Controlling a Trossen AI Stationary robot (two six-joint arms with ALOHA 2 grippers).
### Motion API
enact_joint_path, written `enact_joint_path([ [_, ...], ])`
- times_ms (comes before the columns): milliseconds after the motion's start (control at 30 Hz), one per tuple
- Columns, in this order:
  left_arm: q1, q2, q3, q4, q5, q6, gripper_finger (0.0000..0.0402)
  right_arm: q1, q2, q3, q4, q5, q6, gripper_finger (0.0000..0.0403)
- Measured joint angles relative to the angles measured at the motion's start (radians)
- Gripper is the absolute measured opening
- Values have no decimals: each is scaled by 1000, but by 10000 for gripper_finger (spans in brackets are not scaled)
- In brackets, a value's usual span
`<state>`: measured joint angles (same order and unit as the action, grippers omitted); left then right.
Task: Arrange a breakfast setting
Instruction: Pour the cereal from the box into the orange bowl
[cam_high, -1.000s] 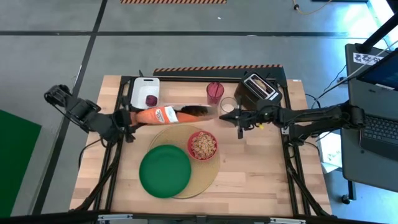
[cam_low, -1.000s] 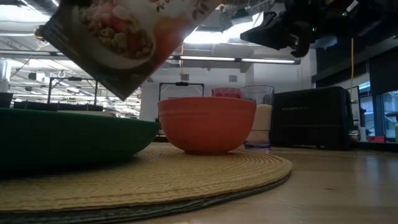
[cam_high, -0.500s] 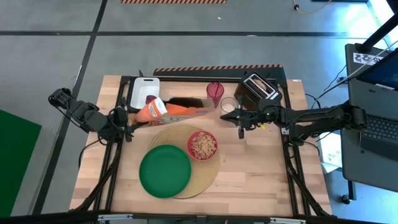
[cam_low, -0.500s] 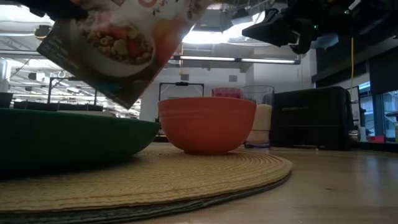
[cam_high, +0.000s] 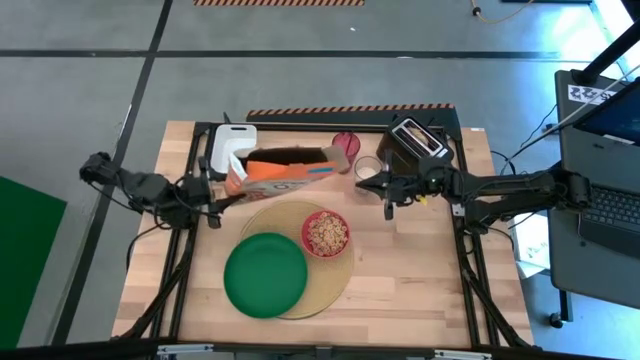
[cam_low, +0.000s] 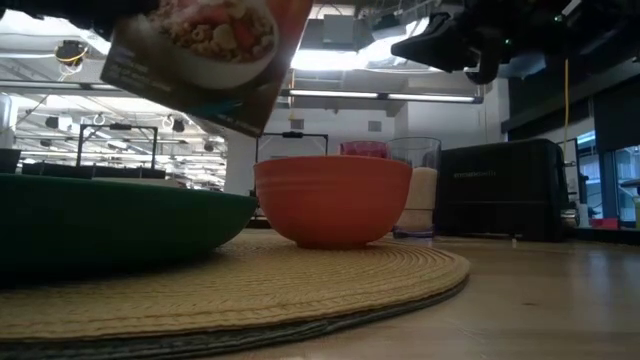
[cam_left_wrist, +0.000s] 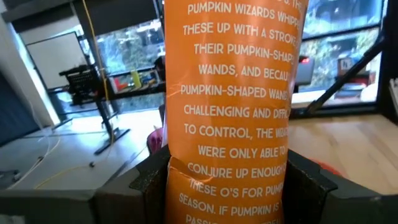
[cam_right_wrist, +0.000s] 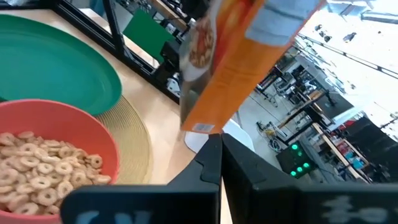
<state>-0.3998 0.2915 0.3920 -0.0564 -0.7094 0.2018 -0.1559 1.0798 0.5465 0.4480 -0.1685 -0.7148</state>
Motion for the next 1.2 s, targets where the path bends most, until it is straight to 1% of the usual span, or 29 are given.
enact_joint_path([
  [233,185,1,-81,176,157,14,212,-17,0,0,-1,-26,2,5],
  [467,434,37,-91,252,357,10,212,-17,0,0,3,-27,-4,5],
  [600,602,108,-91,315,535,-27,212,-17,0,0,13,-27,-19,5],
  [800,876,279,-91,429,745,-48,211,-17,0,0,23,-27,-22,5],
  [900,1036,337,-91,471,841,-38,211,-17,0,0,23,-27,-22,5],
  [967,1151,372,-92,508,948,-53,211,-17,0,0,22,-27,-23,5],
  [1067,1307,433,-75,574,1155,-104,211,-17,0,0,21,-27,-23,5],
  [1167,1440,531,-53,598,1330,-129,211,-17,0,0,20,-27,-23,5],
  [1200,1471,568,-39,601,1372,-138,211,-17,0,0,20,-27,-23,5],
])
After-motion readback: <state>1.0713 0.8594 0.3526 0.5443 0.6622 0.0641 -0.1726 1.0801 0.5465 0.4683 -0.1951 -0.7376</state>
